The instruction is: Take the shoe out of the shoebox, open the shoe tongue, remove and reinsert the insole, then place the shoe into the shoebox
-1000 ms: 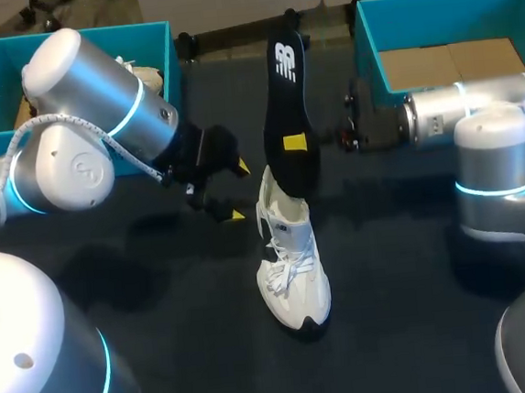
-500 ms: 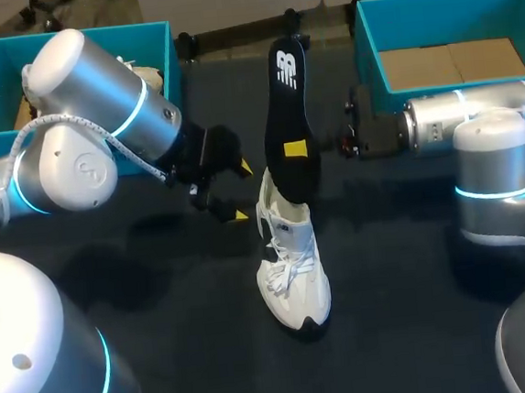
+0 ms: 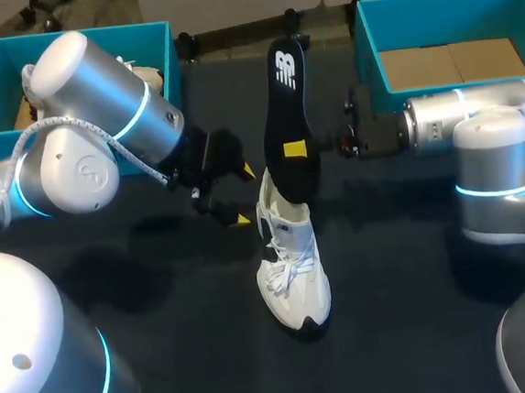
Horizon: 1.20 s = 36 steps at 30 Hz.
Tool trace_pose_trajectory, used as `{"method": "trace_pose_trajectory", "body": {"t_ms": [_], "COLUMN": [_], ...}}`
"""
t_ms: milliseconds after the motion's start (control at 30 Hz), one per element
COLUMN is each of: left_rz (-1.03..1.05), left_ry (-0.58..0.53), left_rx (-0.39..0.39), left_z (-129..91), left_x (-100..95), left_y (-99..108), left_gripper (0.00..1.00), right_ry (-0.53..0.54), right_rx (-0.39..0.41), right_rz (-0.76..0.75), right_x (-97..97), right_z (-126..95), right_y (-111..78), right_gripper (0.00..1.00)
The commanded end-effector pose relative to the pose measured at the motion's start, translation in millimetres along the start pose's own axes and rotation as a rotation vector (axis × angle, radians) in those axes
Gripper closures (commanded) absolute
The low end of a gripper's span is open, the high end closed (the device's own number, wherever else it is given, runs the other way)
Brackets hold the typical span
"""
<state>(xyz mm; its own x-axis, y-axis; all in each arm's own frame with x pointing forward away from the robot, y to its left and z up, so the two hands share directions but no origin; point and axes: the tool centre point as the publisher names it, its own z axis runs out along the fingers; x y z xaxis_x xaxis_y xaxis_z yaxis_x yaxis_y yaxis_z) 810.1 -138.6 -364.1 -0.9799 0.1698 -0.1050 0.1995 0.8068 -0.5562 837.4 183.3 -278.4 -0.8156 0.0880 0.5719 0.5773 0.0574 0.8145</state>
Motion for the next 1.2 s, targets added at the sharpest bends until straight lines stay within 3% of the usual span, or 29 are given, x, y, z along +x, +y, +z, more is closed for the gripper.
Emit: {"method": "trace_pose_trajectory", "body": {"t_ms": [33,567,1200], "left_rz": [0.004,-0.011,-0.048], "left_ry": [-0.001,-0.007,-0.012], "left_rx": [-0.001,0.005,0.013], "left_z": [0.1,-0.9,-4.4], "left_x": [2.9,3.3,1.6], "left_y": [0.8,4.8,10.5], "left_gripper": [0.00,0.00,0.00], "right_ry": [-0.001,0.029,0.015], "right_rx": [0.004,0.014,0.005], "right_rz": [0.000,-0.009,-0.050], "right_x": [-0.2,-3.9,-13.6], "right_z": [2.5,17.8,24.7], "right_y": [1.7,8.4,1.5], "right_gripper": [1.00,1.00,1.00]}}
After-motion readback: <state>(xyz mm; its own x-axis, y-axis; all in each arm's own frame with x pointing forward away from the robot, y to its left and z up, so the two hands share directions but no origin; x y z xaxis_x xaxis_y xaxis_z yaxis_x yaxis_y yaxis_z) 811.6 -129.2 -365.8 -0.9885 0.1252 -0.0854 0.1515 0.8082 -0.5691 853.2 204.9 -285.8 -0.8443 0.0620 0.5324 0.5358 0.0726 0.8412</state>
